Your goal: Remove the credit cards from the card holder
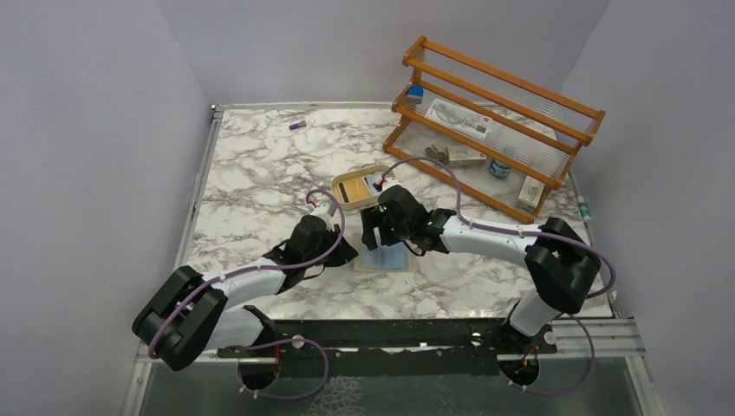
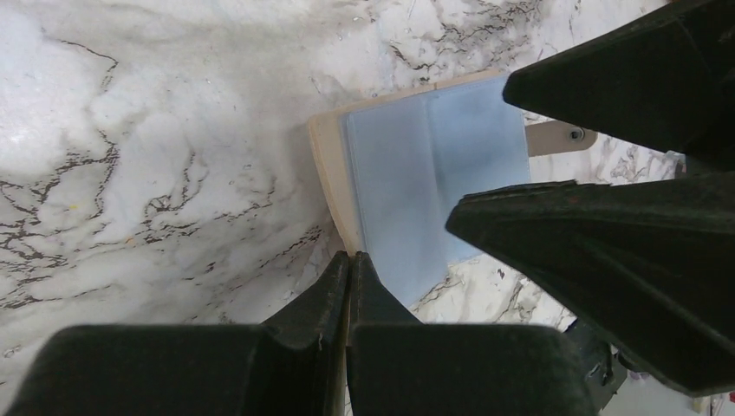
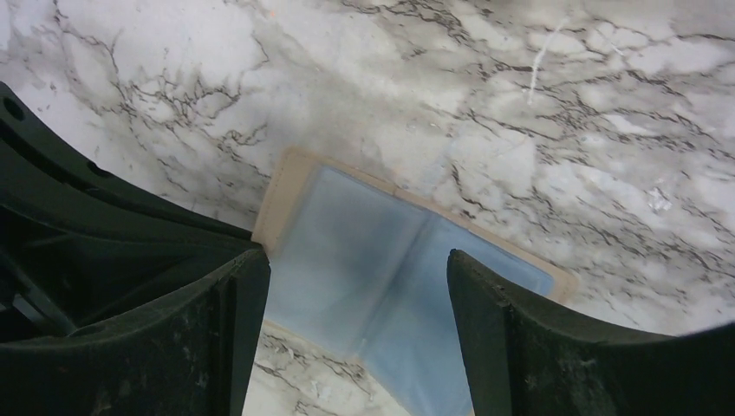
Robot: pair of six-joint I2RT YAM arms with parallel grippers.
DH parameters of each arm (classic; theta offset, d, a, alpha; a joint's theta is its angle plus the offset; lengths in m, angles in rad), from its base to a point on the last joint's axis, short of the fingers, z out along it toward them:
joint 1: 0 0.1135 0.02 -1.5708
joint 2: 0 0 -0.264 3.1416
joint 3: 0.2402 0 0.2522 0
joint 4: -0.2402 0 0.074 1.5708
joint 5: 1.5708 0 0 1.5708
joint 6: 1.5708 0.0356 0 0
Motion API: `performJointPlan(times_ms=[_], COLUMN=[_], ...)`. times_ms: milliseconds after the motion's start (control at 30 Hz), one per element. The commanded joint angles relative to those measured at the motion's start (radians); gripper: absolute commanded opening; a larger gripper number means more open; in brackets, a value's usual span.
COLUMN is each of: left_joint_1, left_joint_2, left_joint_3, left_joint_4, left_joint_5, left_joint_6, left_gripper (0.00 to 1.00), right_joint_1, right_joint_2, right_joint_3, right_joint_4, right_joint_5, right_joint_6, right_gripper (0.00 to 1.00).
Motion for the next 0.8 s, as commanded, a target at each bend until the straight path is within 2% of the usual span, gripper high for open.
performJointPlan(times_ms=[0, 300, 600, 767], left_joint_1=[-0.005, -0.005, -0.006, -0.005], left_joint_2=[0.015, 0.024, 0.019, 0.011], left_joint_3=[-0.002, 0.003, 0.004, 0.004], left_joint_4=[0.004, -0.001, -0.008, -0.015], left_joint_5=[-0.026, -0.030, -0.039, -0.038], left_joint_6=[0.008, 0.014, 0.012, 0.012], left_gripper=[0.00, 0.00, 0.00, 0.00], right_joint_1=[0.041, 0.064, 0.064, 0.064], right_joint_2=[0.066, 0.154, 0.147, 0.105], right_joint_3=[0.053, 0.063, 0.038, 0.006], right_joint_4=[0.070, 0.002, -0.114, -0.097], right_joint_5=[-0.037, 0.047, 0.232, 0.227], right_joint_6=[0.017, 0.039, 0.003, 0.007], right_gripper=[0.79, 0.79, 0.80, 0.80])
